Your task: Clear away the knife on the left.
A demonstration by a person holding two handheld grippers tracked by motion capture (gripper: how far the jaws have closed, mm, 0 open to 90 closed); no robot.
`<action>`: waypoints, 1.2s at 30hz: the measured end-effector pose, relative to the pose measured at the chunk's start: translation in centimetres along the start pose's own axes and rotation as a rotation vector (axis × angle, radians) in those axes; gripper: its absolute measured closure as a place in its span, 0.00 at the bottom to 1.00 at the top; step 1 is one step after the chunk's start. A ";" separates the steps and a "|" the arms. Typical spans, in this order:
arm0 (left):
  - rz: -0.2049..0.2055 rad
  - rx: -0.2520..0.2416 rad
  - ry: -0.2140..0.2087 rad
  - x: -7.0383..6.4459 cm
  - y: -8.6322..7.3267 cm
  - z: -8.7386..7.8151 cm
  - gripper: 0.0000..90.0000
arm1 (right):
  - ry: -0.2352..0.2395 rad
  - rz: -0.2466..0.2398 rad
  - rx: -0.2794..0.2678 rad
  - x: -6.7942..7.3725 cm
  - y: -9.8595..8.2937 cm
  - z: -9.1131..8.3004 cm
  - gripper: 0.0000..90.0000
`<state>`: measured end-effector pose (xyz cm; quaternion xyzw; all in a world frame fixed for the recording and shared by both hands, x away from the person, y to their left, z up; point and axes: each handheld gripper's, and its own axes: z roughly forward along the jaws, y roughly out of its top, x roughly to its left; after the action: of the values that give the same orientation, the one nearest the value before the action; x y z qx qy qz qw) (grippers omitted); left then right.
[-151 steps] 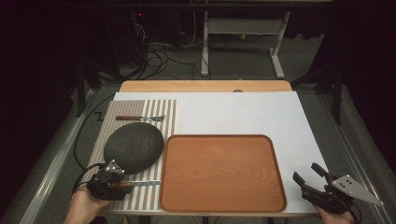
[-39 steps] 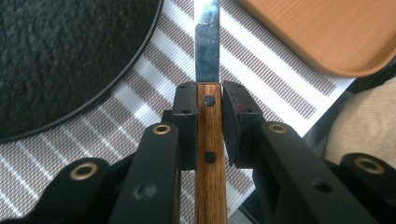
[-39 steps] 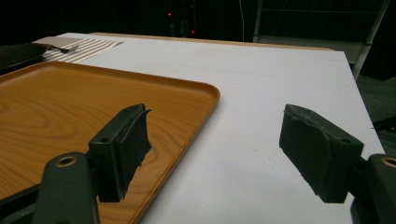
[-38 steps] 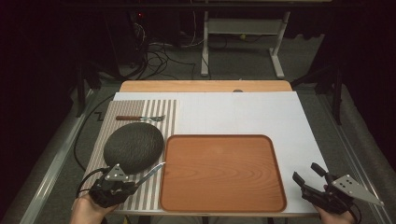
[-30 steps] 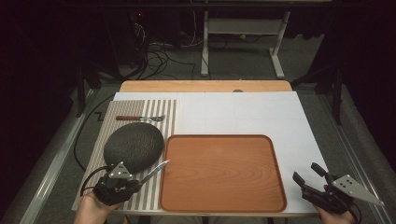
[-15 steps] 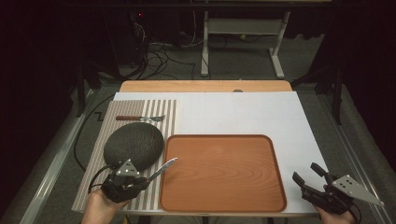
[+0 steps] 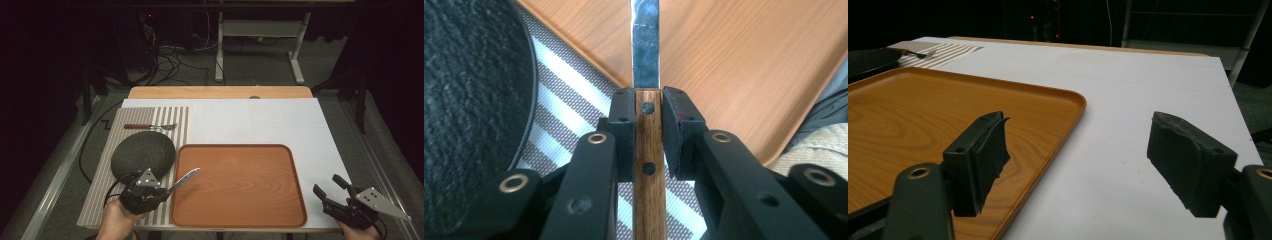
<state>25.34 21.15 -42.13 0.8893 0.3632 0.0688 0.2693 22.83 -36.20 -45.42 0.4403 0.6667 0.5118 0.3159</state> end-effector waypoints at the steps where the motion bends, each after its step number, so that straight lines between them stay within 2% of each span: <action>1: 0.001 -0.003 0.003 -0.1 0.1 0.1 0.81 | 0.001 0.000 0.000 0.0 0.0 0.0 0.27; 11: 0.022 -0.013 -0.020 -0.9 1.4 0.8 0.81 | 0.004 -0.001 -0.001 0.0 0.0 0.0 0.27; 36: 0.064 -0.002 -0.063 -2.7 4.2 2.7 0.81 | 0.007 -0.004 -0.003 0.0 0.0 0.0 0.27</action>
<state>26.77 15.62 -41.99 0.9019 0.3259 0.0497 0.2791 22.84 -36.15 -45.41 0.4369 0.6679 0.5135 0.3152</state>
